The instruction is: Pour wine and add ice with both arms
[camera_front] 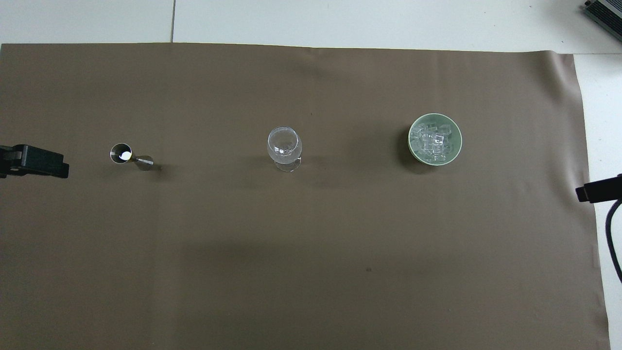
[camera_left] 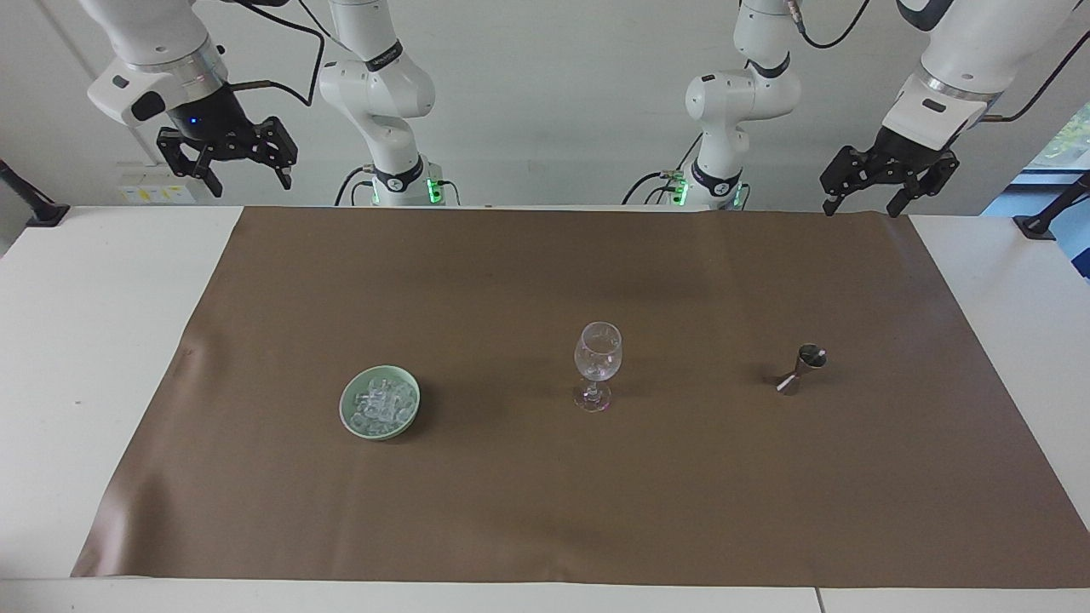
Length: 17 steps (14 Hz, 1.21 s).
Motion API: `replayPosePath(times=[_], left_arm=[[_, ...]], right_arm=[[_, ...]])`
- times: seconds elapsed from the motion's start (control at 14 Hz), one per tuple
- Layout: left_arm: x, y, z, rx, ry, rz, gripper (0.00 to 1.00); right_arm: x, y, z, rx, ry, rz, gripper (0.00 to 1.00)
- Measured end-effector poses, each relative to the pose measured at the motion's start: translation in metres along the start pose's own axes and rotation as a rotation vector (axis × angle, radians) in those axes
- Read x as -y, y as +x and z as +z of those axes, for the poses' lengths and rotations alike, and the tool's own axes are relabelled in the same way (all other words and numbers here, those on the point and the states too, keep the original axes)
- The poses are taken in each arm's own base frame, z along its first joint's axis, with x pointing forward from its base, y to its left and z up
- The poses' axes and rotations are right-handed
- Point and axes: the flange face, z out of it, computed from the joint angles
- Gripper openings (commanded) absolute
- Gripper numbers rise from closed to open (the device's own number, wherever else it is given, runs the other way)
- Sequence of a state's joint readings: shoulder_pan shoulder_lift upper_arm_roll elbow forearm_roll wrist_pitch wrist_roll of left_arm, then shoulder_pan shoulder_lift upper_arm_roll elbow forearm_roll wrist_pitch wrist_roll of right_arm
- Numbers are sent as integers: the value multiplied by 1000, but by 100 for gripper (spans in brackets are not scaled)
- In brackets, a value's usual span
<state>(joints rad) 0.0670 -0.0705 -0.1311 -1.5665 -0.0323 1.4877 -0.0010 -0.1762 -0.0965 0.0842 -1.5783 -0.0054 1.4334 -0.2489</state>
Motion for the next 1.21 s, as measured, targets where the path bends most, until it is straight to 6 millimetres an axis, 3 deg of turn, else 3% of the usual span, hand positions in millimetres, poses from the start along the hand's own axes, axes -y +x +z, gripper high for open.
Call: replayPosePath(times=[0.43,0.86,1.21], left_arm=[[0,-1,2,15,-6,-3,100],[22,0,6,17,-9,-63,100],[36,11,46,44,-11,-147,100]], right_arm=[[0,0,0,0,0,0,100],[0,0,0,0,0,0,100],[0,0,0,0,0,0,100]])
